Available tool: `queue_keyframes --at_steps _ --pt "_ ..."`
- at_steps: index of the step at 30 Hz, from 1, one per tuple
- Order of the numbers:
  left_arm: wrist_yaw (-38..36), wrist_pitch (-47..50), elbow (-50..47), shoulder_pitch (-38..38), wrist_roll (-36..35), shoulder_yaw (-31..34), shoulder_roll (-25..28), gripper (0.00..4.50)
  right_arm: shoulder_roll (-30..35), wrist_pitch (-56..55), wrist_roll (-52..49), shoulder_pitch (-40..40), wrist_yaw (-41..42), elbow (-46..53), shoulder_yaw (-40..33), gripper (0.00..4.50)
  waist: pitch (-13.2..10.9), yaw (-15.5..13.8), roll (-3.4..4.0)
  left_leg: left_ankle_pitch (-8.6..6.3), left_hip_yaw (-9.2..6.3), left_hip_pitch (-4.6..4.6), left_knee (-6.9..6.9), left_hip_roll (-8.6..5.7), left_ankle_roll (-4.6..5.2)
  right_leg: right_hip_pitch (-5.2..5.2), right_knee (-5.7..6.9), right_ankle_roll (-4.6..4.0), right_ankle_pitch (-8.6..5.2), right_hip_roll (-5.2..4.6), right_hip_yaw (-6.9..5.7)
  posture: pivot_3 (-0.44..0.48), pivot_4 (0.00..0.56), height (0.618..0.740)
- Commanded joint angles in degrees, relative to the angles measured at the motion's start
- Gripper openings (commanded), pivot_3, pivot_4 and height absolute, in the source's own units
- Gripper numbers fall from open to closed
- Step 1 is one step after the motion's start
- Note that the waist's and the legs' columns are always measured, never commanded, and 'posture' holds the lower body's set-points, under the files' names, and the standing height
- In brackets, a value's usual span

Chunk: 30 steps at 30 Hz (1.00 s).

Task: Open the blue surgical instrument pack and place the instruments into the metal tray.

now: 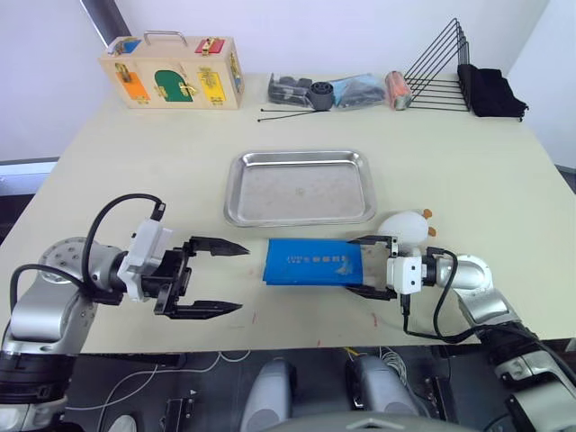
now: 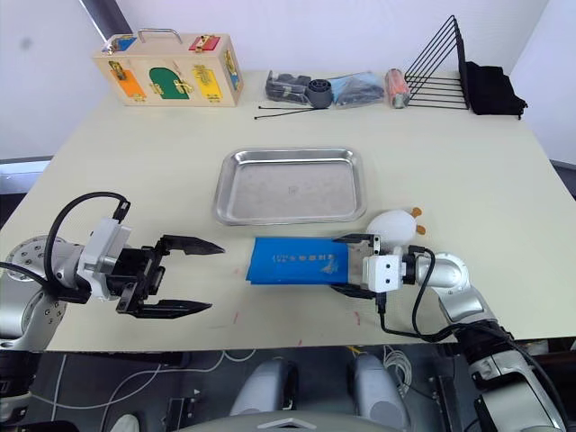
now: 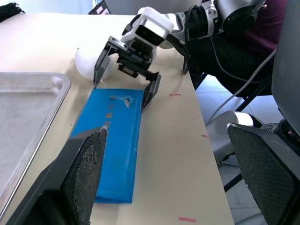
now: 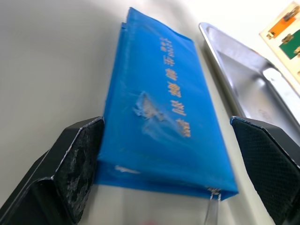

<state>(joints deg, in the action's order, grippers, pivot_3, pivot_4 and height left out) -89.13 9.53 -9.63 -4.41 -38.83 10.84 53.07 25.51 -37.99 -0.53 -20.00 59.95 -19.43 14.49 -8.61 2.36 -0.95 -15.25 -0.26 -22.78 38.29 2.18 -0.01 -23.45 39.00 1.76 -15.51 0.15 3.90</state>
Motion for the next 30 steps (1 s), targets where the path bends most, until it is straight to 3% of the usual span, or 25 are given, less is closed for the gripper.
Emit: queue_keyframes --at_steps 1,5,6,7,9,15,18,23,26,30 --pt "-1.6 -0.5 -2.6 -0.5 -1.6 1.9 0.6 4.5 0.1 -1.8 -0.4 -0.8 -0.2 -1.3 0.9 3.13 0.0 0.0 0.0 0.0 -0.01 0.0 0.0 0.01 0.0 0.0 0.0 0.0 0.0 0.0 0.0 0.0 0.15 0.74" --pt "-0.5 -0.2 -3.0 -0.6 -1.4 1.5 0.4 4.5 0.3 -2.8 -0.7 -1.1 0.1 -3.2 1.6 1.78 0.0 0.0 0.0 0.0 -0.02 0.0 0.0 0.01 0.0 0.0 0.01 0.0 0.0 -0.02 0.0 0.0 0.15 0.74" --pt "-0.3 -0.1 -3.2 -0.5 -1.3 1.3 0.2 4.5 0.3 -2.8 -0.7 -1.1 0.2 -3.5 1.7 1.02 0.0 0.0 0.0 0.0 -0.02 0.0 0.0 0.01 0.0 0.0 0.01 0.0 0.0 -0.02 0.0 0.0 0.15 0.74" --pt "-0.1 -0.2 -3.2 -0.4 -1.1 1.1 0.1 4.5 0.4 -2.7 -0.8 -1.1 0.5 -3.6 1.9 0.97 0.0 0.0 0.0 0.0 -0.01 0.0 0.0 0.01 0.0 0.0 0.0 0.0 0.0 -0.02 0.0 0.0 0.15 0.74" --pt "0.2 -0.2 -3.1 -0.4 -0.9 0.9 0.0 4.5 0.5 -2.7 -1.1 -1.2 0.8 -3.9 2.2 0.1 0.0 0.0 0.0 0.0 -0.01 0.0 0.0 0.01 0.0 0.0 0.0 0.0 0.0 -0.02 0.01 0.0 0.15 0.74" --pt "0.6 -1.6 -2.0 -0.3 0.9 0.2 -0.4 4.5 2.0 0.2 -5.5 -0.2 5.1 -0.2 2.9 0.1 0.0 -0.1 0.01 0.0 -0.03 0.0 0.0 0.01 0.0 0.0 0.0 0.0 0.0 -0.04 0.01 0.0 0.15 0.74" --pt "1.0 -2.0 -2.5 -0.1 1.4 -0.1 -1.1 4.5 4.5 6.5 -10.8 1.4 9.1 6.6 3.0 0.1 0.0 -0.3 0.05 0.0 -0.05 -0.01 0.0 0.02 0.0 0.0 -0.01 0.0 0.0 -0.07 0.01 0.0 0.15 0.74" --pt "1.3 -1.7 -2.8 0.0 1.4 0.1 -1.7 4.5 8.8 19.6 -17.8 3.8 13.2 17.7 2.5 0.1 -0.1 -0.3 0.05 0.0 -0.17 -0.02 0.01 0.01 0.01 0.0 0.0 0.01 0.0 -0.1 -0.01 0.0 0.15 0.74" --pt "1.1 0.1 -2.9 0.1 0.1 -0.1 -1.5 4.5 11.1 32.9 -24.7 4.1 13.9 24.7 1.7 0.1 -0.1 -0.3 0.05 0.0 -0.19 -0.02 0.0 0.02 0.01 0.0 0.0 0.0 0.0 -0.07 0.0 0.0 0.15 0.74" --pt "0.7 2.0 -2.3 0.0 -0.7 -0.2 -1.5 4.5 12.6 49.0 -31.2 0.8 13.8 27.3 0.7 0.1 -0.1 -0.2 0.04 0.0 -0.19 -0.02 0.01 0.0 0.01 0.0 0.0 0.01 0.0 -0.06 -0.01 0.0 0.15 0.74"
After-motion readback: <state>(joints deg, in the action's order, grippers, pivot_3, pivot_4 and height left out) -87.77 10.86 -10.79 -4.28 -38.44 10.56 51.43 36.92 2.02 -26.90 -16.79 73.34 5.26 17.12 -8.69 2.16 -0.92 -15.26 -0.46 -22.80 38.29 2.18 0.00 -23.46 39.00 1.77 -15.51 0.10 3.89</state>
